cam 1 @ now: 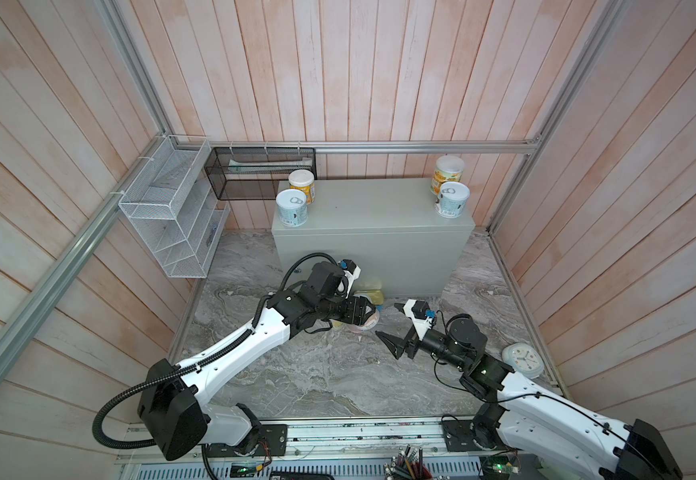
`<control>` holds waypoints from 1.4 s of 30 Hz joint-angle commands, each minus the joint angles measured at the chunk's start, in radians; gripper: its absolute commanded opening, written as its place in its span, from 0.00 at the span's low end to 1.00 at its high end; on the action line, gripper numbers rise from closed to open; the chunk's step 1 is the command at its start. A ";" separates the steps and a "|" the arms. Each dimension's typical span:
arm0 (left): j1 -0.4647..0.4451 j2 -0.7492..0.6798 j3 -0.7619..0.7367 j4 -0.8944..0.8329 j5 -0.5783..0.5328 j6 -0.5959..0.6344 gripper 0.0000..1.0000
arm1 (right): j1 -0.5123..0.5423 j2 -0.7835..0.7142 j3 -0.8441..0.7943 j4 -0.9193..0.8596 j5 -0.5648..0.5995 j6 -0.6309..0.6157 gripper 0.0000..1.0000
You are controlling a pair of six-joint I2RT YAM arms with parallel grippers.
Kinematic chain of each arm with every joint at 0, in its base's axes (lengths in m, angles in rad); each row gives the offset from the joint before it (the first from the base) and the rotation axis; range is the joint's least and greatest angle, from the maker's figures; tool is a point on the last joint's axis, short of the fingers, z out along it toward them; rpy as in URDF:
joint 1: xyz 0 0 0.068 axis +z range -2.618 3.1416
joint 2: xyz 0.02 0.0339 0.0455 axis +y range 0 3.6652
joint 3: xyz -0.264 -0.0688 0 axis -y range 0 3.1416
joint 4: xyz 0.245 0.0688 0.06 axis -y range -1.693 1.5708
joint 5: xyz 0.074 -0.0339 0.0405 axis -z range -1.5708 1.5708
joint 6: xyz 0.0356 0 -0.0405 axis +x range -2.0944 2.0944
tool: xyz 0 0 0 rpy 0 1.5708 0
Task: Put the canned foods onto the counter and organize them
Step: 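Lift the can with the left gripper toward the right gripper while the right gripper approaches, then close the right gripper on the can held by the left gripper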
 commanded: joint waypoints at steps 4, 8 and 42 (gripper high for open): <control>0.004 -0.003 0.051 0.078 0.117 0.008 0.59 | 0.019 0.044 0.053 0.062 0.029 -0.026 0.97; 0.005 -0.009 0.029 0.110 0.154 -0.004 0.59 | 0.024 0.097 0.079 0.072 0.028 -0.046 0.97; 0.005 -0.034 -0.080 0.229 0.207 -0.037 0.58 | 0.031 0.261 0.149 0.172 0.070 -0.020 0.85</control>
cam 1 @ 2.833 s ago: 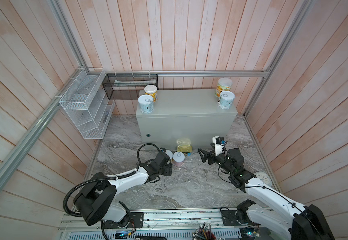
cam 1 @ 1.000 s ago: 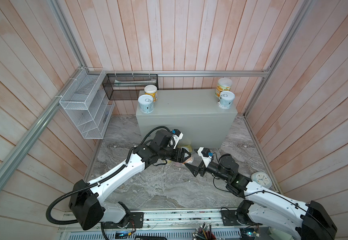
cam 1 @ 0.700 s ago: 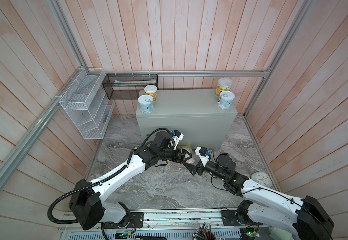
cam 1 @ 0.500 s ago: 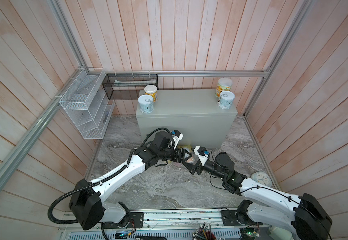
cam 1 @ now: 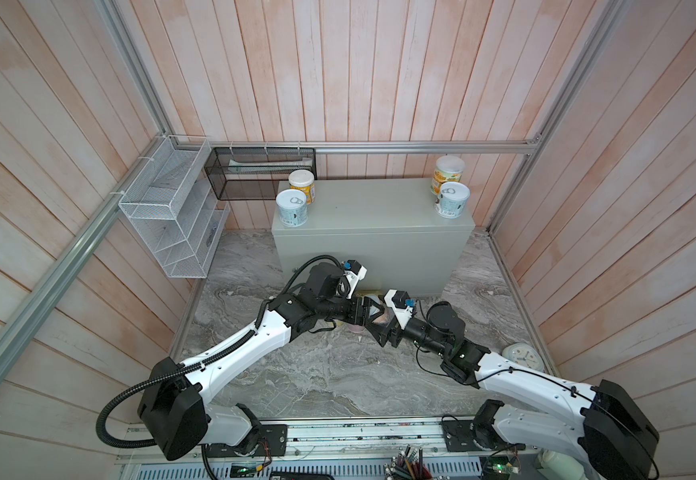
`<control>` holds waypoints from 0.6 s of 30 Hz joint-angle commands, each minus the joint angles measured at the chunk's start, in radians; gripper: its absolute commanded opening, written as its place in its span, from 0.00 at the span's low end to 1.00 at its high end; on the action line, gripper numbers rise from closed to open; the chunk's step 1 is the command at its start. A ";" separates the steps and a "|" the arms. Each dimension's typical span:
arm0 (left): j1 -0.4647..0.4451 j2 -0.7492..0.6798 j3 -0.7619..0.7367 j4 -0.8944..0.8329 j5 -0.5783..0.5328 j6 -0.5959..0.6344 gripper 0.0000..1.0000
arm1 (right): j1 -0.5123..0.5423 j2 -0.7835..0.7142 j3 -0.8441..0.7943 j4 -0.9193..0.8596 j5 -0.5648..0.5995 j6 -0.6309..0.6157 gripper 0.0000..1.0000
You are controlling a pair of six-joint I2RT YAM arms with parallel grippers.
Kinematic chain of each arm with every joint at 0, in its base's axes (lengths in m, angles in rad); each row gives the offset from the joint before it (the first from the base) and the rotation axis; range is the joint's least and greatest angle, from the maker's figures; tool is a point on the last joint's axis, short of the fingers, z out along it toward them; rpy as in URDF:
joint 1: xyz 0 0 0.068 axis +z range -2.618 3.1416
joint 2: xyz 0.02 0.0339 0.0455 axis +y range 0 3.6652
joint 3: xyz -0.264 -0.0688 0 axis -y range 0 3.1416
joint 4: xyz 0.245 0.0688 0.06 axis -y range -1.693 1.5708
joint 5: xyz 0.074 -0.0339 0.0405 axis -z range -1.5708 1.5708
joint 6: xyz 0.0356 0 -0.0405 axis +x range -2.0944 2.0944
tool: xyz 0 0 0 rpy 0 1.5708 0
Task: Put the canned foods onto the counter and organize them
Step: 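Close the right gripper on the can held by the left gripper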
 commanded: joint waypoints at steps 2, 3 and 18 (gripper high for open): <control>-0.003 -0.037 -0.012 0.047 0.045 0.007 0.58 | -0.005 0.014 0.032 0.043 0.050 0.018 0.83; -0.002 -0.039 -0.013 0.049 0.044 0.007 0.57 | -0.006 0.016 0.033 0.043 0.050 0.019 0.82; 0.002 -0.056 -0.051 0.069 0.032 0.003 0.58 | 0.016 0.070 0.058 0.036 0.052 -0.008 0.81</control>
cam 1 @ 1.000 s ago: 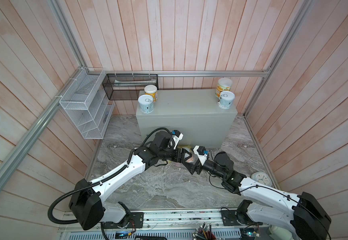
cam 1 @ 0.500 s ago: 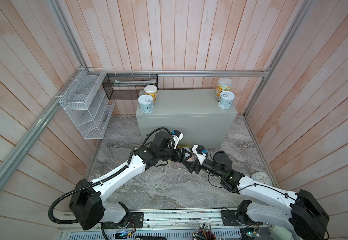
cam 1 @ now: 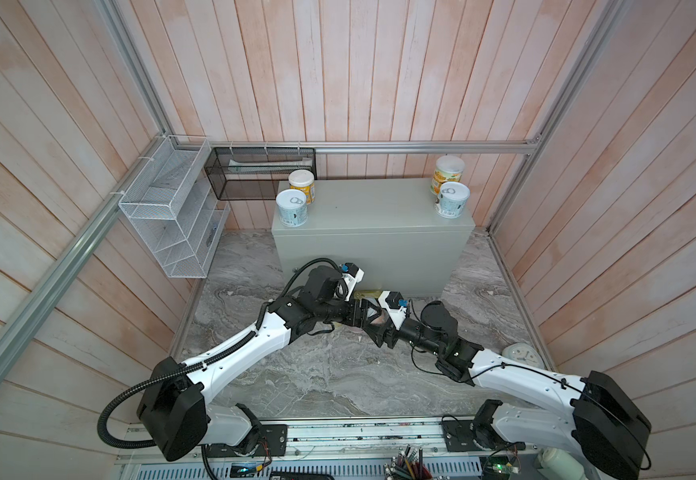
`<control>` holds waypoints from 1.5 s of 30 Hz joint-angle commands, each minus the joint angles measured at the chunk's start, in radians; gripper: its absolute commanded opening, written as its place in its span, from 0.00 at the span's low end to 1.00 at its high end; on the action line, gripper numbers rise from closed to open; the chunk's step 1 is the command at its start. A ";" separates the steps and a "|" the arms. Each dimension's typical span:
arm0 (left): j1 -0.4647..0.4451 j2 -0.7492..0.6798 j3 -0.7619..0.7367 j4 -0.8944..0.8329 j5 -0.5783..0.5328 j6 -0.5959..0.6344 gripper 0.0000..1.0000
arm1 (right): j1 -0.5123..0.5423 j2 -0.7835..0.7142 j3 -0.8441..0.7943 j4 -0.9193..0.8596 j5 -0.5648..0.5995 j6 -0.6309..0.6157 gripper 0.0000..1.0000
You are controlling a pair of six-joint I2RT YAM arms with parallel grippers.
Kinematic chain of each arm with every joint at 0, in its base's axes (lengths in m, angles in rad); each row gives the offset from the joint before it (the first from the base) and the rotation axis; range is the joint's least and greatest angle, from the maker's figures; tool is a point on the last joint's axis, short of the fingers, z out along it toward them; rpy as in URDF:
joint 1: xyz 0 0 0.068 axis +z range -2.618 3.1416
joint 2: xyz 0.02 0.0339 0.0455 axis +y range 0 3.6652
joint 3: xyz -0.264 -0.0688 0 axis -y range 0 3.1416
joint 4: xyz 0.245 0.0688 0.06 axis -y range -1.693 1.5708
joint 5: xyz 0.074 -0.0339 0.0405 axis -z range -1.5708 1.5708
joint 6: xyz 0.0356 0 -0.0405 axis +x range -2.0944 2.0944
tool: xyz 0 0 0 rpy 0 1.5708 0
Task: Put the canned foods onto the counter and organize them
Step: 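Close the right gripper on the can held by the left gripper, then open the left gripper and withdraw while the right gripper lifts the can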
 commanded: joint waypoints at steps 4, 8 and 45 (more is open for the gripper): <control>-0.005 -0.050 -0.008 0.046 0.046 0.003 0.58 | 0.002 0.015 0.046 0.032 0.062 -0.009 0.83; -0.003 -0.052 -0.011 0.050 0.047 0.004 0.58 | 0.005 0.026 0.052 0.029 0.070 -0.010 0.84; 0.047 -0.078 -0.051 0.037 0.030 0.000 0.87 | 0.014 0.051 0.070 0.064 0.277 0.055 0.55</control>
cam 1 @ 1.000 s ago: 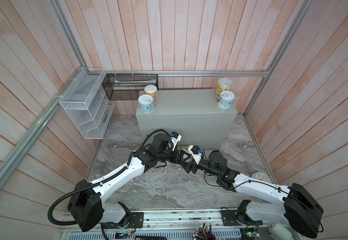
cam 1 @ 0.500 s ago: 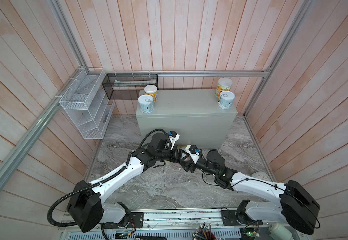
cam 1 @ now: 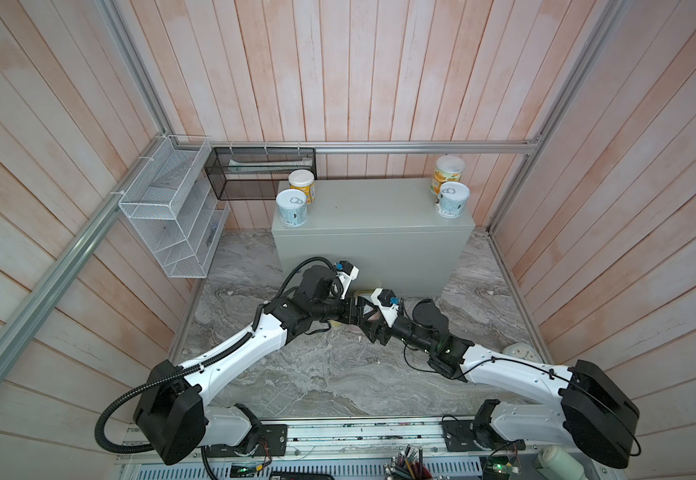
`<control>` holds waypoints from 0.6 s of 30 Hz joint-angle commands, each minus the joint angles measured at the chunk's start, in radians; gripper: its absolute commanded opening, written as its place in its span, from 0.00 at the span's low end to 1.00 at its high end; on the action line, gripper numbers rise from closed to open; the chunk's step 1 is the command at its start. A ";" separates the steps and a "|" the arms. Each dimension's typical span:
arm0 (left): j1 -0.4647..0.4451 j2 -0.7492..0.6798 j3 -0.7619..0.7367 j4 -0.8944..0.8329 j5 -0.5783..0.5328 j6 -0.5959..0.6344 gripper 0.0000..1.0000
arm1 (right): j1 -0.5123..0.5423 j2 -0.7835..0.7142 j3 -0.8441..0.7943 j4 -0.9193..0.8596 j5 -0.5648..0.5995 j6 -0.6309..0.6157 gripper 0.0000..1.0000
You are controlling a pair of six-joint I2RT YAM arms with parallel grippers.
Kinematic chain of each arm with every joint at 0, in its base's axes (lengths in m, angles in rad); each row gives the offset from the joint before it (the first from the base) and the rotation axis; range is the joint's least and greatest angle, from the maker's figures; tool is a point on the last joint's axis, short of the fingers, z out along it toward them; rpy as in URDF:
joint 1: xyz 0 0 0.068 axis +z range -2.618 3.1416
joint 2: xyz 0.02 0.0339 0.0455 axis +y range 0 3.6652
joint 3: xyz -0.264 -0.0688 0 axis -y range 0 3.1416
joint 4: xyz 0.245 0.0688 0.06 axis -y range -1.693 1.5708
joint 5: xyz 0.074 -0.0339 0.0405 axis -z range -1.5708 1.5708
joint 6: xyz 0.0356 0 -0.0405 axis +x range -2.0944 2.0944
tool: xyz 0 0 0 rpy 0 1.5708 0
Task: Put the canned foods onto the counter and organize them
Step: 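Open the left gripper and withdraw while the right gripper lifts the can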
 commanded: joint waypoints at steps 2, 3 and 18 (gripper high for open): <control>0.011 -0.070 -0.025 0.000 0.011 0.002 0.89 | -0.024 -0.023 0.019 0.040 0.197 0.045 0.55; 0.011 -0.078 -0.029 0.002 0.007 0.002 0.90 | -0.024 -0.024 0.019 0.040 0.203 0.045 0.55; 0.018 -0.129 -0.093 0.029 -0.044 0.004 1.00 | -0.024 -0.046 0.030 0.008 0.264 0.036 0.54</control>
